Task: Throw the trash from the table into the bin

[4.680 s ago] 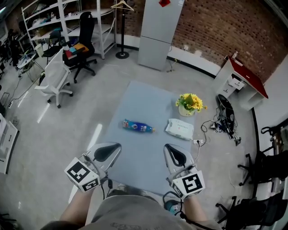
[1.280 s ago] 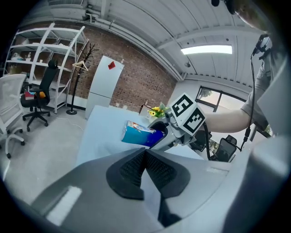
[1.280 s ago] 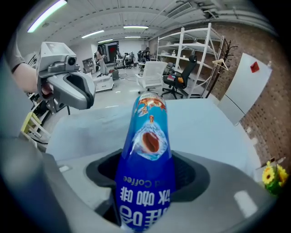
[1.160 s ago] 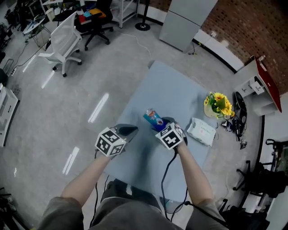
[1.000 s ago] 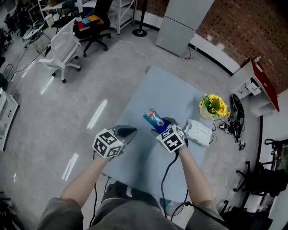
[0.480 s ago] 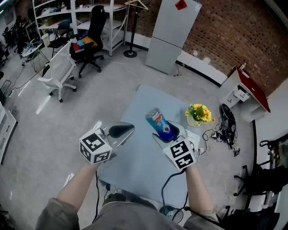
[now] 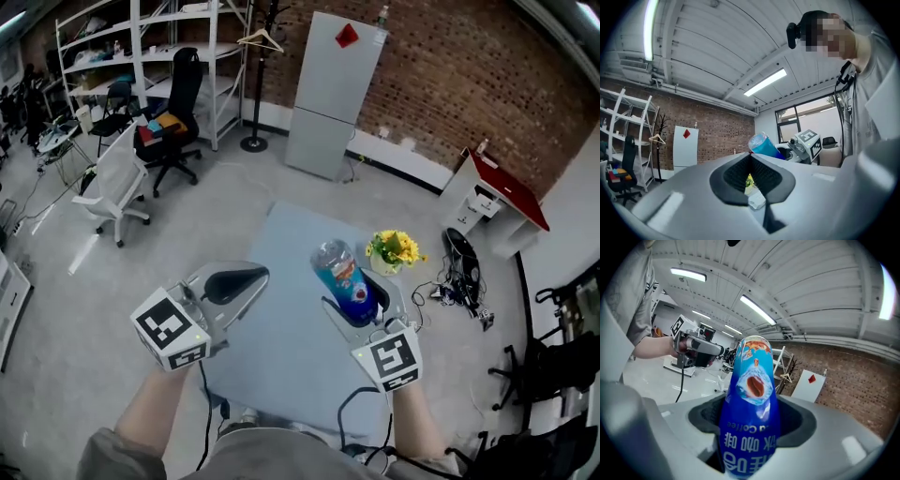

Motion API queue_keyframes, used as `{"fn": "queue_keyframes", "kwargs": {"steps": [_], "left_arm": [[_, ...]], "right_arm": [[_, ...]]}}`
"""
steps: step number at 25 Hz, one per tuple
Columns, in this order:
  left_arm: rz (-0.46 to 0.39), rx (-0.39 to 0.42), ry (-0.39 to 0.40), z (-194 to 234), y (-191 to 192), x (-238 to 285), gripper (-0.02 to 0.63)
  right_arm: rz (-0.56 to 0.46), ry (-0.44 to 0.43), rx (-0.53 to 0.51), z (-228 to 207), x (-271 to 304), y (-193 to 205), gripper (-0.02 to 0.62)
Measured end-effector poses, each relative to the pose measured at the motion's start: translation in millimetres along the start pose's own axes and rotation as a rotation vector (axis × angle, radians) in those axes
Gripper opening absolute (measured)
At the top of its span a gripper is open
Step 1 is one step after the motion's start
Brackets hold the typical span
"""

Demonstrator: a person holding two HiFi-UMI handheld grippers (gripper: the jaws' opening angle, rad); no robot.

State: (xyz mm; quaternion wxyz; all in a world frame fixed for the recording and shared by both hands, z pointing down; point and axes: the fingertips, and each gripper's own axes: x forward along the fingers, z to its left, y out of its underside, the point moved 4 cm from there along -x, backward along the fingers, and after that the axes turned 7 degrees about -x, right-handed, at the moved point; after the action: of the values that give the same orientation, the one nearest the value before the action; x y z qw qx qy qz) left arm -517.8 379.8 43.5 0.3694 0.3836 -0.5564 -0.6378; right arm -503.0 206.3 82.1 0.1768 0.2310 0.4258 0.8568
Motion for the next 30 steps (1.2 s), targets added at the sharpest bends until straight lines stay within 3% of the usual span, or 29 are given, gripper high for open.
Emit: {"fn": "queue_keyframes", "kwargs": {"steps": [6,11,14,22,30], "left_arm": [[-0.028,0.026,0.009,-25,-20,-5,-0.002],[-0.027,0.037,0.043,-53,-10,-3,-0.002],[-0.035,0.008,0.035,-59,5,-4,-0.002],[-0.045,-0.072,0.014,-65,40,-18,-0.002],[-0.044,-0.081,0.001,-58,41,-27,-0.002]], "right_arm": [[-0.157,0.097,0.037,5,-44,-22,0.308],[-0.258,0.214,0.164,10,-78,-19,0.308],[-0.262,0.254,0.203,19,-90,-6,0.308],[-0.23,0.198,0.291,51,-93,20,0.308],[-0.245,0.178,0.268,63,-84,8,0.308]]}}
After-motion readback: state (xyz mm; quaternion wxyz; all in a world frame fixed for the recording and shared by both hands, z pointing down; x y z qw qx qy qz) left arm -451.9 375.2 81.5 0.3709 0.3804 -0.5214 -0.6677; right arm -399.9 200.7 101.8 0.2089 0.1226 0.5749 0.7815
